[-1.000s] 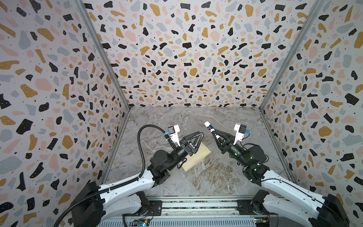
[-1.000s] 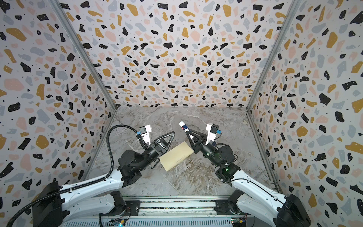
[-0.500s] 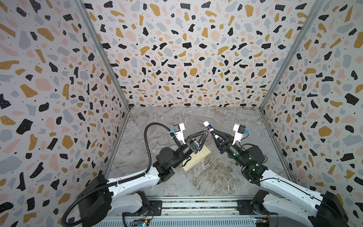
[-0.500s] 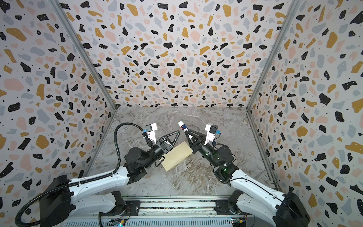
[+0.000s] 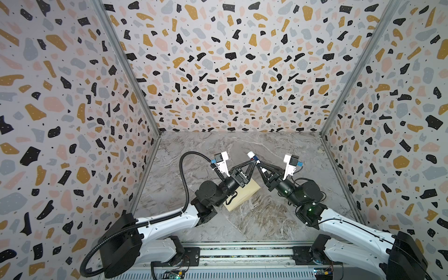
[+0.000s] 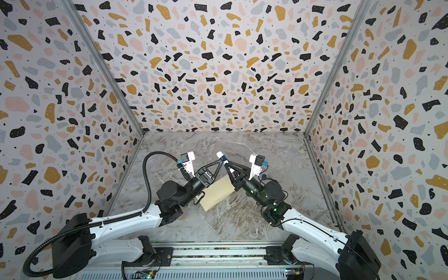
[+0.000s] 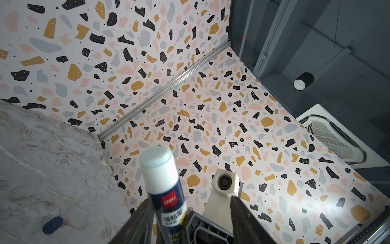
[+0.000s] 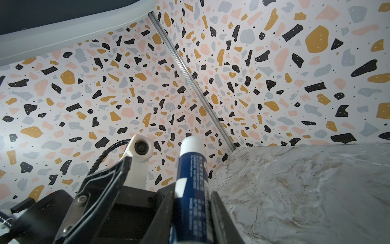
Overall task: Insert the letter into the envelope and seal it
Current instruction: 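Close the left gripper on the glue stick held up by the right gripper, then open the right gripper off the glue stick while the left gripper keeps it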
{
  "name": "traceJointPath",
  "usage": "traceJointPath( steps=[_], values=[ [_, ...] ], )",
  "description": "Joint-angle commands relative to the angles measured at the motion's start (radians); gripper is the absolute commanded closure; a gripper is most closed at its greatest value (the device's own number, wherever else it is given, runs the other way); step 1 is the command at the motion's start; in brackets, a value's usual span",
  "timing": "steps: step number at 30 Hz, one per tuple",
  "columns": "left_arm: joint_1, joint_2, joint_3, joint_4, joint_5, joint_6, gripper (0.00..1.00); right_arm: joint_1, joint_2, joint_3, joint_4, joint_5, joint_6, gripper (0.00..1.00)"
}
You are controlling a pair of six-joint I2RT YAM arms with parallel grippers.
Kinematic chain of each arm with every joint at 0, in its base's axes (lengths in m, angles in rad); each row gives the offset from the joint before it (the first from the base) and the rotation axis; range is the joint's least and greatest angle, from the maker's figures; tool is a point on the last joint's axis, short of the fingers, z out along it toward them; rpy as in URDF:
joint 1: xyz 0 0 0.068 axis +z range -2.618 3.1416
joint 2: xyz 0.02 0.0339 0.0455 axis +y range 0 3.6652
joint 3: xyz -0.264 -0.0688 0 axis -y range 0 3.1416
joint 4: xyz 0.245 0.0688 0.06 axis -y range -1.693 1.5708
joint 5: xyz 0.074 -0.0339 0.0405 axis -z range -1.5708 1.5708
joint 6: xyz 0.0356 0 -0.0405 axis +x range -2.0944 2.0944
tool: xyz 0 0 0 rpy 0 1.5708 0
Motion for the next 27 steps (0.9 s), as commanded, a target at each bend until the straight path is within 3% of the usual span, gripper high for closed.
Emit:
traceJointPath(
  steps=[1,4,13,23,27],
  values=[
    [-0.006,0.014,0.046,0.042,-0.013,0.002,0.41,0.014,-0.006,0.034,0.043,-0.008,0.000,1.00],
    [-0.006,0.025,0.051,0.040,-0.015,0.005,0.42,0.019,-0.006,0.032,0.043,-0.008,-0.001,1.00],
    [-0.005,0.024,0.044,0.032,-0.035,0.016,0.62,0.026,-0.011,0.025,0.044,-0.009,0.000,1.00],
    [-0.004,0.015,0.053,-0.003,-0.035,0.053,0.77,0.026,-0.006,0.033,0.032,-0.038,-0.003,1.00],
    [-0.004,0.006,0.054,-0.031,-0.045,0.078,0.88,0.026,-0.003,0.037,0.031,-0.043,-0.009,1.00]
  ],
)
